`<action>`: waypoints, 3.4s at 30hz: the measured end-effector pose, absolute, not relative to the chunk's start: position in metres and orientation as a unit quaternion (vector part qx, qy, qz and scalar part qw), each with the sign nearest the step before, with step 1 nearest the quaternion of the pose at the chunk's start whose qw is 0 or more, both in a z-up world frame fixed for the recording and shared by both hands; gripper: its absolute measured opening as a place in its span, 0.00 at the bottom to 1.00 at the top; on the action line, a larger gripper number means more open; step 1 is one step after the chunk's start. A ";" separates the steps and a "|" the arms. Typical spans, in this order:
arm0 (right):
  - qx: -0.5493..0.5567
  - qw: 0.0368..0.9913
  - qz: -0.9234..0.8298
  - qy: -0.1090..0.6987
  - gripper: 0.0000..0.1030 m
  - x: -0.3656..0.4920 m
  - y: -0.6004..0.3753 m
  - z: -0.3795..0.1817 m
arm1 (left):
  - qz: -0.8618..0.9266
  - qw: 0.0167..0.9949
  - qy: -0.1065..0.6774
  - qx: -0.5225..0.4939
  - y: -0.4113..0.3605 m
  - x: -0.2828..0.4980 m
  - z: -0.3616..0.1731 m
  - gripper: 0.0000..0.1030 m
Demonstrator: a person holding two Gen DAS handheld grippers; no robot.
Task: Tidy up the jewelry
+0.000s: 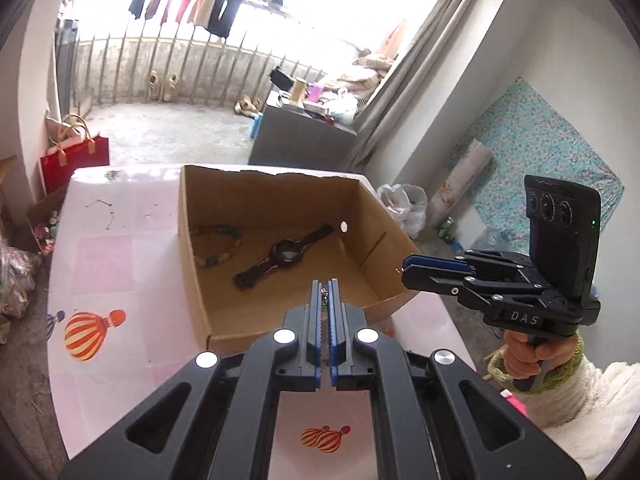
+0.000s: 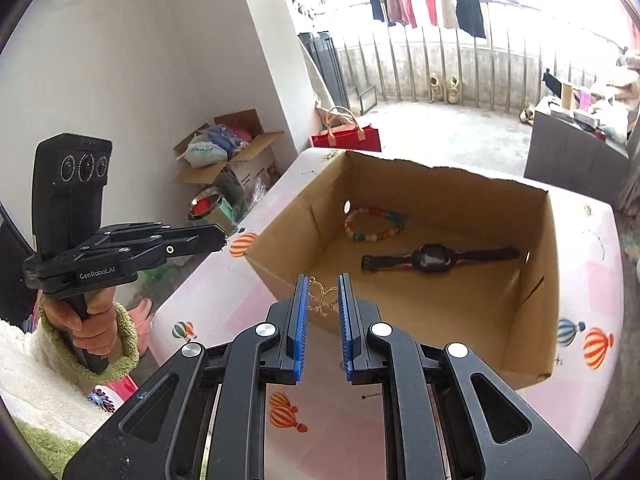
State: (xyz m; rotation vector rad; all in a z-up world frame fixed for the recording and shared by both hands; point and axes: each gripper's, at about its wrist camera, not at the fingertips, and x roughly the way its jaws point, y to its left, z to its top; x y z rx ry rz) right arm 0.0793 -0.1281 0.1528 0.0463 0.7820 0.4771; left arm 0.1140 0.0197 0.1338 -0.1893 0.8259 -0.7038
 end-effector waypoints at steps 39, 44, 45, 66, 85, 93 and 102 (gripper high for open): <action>0.127 0.853 0.206 0.463 0.24 0.105 -0.207 0.114 | -0.234 0.862 0.446 0.055 0.000 0.130 0.116 0.20; 0.117 0.856 0.205 0.461 0.24 0.064 -0.211 0.108 | -0.251 0.857 0.449 0.011 0.022 0.085 0.093 0.20; 0.121 0.855 0.204 0.462 0.24 0.055 -0.211 0.103 | -0.257 0.852 0.455 0.007 0.020 0.080 0.082 0.20; 0.143 0.852 0.151 0.481 0.14 0.040 -0.171 0.013 | -0.308 0.817 0.482 0.068 -0.085 0.097 -0.021 0.20; 0.100 0.873 0.095 0.468 0.14 0.040 -0.160 0.007 | -0.263 0.826 0.491 0.088 -0.093 0.085 -0.018 0.02; 0.098 0.865 0.100 0.481 0.16 0.044 -0.159 0.006 | -0.253 0.829 0.494 0.064 -0.087 0.088 -0.020 0.02; 0.090 0.865 0.089 0.486 0.20 0.043 -0.156 0.001 | -0.234 0.831 0.499 0.074 -0.080 0.088 -0.015 0.02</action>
